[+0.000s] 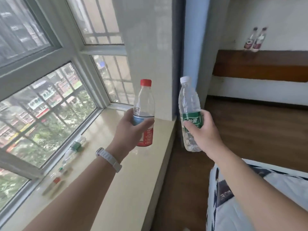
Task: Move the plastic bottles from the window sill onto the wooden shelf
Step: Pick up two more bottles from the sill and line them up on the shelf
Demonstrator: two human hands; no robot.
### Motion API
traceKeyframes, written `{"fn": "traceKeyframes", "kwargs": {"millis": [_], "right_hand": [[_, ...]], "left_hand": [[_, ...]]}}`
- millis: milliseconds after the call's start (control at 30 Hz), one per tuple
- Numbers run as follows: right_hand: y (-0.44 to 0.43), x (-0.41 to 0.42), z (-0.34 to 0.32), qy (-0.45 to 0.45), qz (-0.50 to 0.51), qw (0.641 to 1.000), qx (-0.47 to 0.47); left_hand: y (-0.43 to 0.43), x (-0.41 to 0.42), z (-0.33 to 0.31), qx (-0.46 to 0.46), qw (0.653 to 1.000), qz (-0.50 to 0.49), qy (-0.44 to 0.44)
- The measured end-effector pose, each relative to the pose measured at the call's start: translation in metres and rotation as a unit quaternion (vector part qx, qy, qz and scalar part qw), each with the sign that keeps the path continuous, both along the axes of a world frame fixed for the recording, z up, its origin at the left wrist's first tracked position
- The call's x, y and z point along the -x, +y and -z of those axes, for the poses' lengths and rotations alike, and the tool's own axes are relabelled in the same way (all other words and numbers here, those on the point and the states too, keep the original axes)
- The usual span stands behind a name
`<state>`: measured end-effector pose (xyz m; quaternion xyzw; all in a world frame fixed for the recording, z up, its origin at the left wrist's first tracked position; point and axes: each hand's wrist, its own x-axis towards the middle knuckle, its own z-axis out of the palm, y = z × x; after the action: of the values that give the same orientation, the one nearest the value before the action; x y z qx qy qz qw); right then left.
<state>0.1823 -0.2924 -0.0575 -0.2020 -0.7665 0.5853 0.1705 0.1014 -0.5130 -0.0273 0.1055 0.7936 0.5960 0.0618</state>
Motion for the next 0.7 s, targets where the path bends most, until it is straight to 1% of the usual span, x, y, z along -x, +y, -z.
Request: {"fn": "traceKeyframes", "kwargs": {"millis": [100, 333, 533, 700], "right_hand": [[0.052, 0.002, 0.009, -0.007, 0.033, 0.999, 0.004], [0.146, -0.007, 0.019, 0.003, 0.089, 0.996, -0.004], [0.197, -0.015, 0.021, 0.015, 0.152, 0.988, -0.005], [0.238, -0.002, 0.022, 0.010, 0.182, 0.983, 0.019]], "left_hand": [[0.061, 0.015, 0.000, 0.007, 0.999, 0.045, -0.004], [0.175, 0.038, -0.003, 0.032, 0.990, 0.130, 0.033], [0.249, 0.057, 0.000, 0.031, 0.980, 0.196, 0.029], [0.298, 0.093, 0.010, 0.026, 0.976, 0.217, 0.011]]}}
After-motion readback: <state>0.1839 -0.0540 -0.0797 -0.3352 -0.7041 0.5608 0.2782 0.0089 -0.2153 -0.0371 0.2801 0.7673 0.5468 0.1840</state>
